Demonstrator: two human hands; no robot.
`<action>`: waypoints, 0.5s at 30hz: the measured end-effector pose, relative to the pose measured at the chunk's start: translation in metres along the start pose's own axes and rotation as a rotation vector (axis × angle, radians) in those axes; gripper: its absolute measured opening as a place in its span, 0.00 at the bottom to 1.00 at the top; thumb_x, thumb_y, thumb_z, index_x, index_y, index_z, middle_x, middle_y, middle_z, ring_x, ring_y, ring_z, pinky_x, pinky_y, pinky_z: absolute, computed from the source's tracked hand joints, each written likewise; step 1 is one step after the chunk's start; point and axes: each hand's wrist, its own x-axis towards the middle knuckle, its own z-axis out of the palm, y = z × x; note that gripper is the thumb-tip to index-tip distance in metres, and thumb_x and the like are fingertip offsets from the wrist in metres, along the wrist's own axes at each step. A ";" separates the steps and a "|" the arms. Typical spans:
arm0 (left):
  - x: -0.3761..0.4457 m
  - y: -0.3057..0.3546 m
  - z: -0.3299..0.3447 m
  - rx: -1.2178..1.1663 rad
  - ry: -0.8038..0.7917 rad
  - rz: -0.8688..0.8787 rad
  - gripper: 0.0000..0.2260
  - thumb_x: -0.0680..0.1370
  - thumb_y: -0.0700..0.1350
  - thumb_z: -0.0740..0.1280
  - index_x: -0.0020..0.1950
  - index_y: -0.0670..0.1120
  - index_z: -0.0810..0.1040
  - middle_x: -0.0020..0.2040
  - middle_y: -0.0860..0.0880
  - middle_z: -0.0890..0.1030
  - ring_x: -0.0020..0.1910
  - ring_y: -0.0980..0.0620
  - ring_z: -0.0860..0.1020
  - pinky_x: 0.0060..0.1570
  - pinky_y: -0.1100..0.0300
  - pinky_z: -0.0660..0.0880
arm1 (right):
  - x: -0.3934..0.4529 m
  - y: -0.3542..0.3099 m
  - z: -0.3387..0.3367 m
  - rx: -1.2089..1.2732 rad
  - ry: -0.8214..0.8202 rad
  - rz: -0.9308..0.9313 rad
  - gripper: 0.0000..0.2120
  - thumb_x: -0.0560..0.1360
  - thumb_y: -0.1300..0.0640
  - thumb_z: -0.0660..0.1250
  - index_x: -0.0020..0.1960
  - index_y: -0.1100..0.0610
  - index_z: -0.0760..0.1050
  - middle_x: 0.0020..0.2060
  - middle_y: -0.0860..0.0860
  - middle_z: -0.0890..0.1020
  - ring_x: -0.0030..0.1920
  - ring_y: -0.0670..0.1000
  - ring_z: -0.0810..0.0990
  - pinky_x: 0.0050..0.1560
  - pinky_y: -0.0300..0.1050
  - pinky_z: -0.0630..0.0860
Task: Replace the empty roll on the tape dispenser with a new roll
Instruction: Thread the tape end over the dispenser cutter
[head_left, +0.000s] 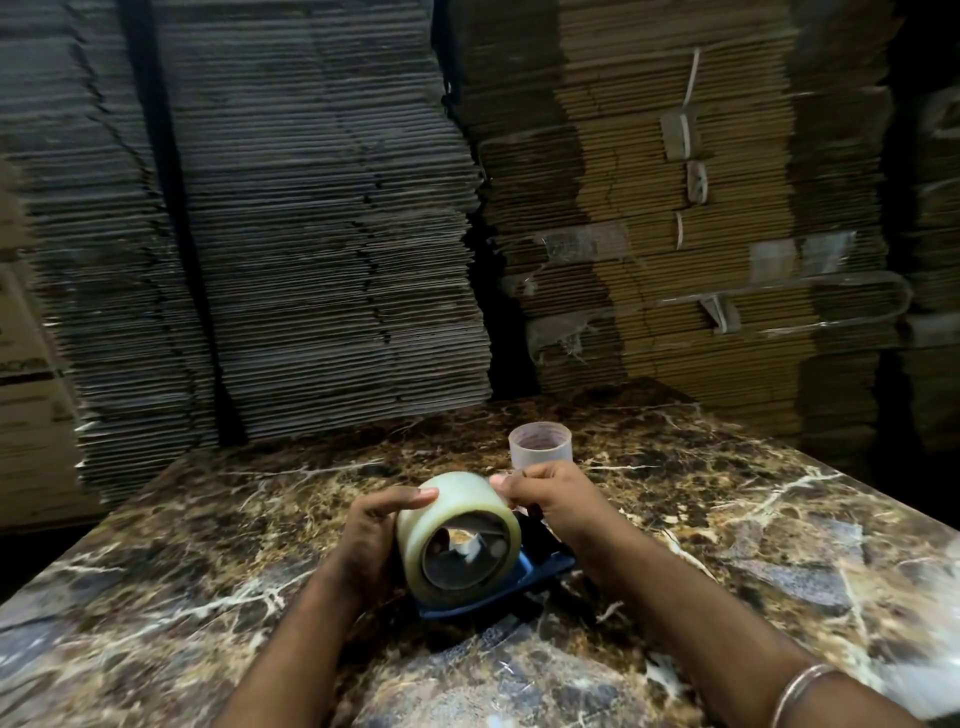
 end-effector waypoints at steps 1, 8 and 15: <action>-0.001 0.000 0.000 0.010 -0.003 -0.006 0.28 0.44 0.47 0.79 0.40 0.35 0.85 0.33 0.37 0.83 0.28 0.43 0.81 0.31 0.59 0.77 | 0.000 0.000 -0.001 0.006 0.004 0.011 0.13 0.76 0.54 0.69 0.45 0.64 0.81 0.32 0.53 0.81 0.30 0.49 0.78 0.31 0.42 0.70; -0.010 0.000 0.006 -0.122 -0.052 0.031 0.24 0.41 0.47 0.77 0.32 0.36 0.83 0.25 0.40 0.79 0.22 0.45 0.78 0.25 0.64 0.75 | 0.002 0.000 -0.010 0.085 0.025 0.109 0.08 0.76 0.61 0.67 0.44 0.64 0.83 0.30 0.51 0.81 0.23 0.42 0.77 0.22 0.30 0.70; -0.008 -0.005 0.003 -0.120 -0.026 0.033 0.26 0.42 0.48 0.77 0.35 0.35 0.84 0.27 0.40 0.79 0.23 0.46 0.78 0.27 0.64 0.74 | 0.004 0.003 -0.017 -0.024 0.081 0.139 0.12 0.75 0.63 0.69 0.32 0.58 0.77 0.30 0.49 0.80 0.33 0.45 0.75 0.35 0.42 0.68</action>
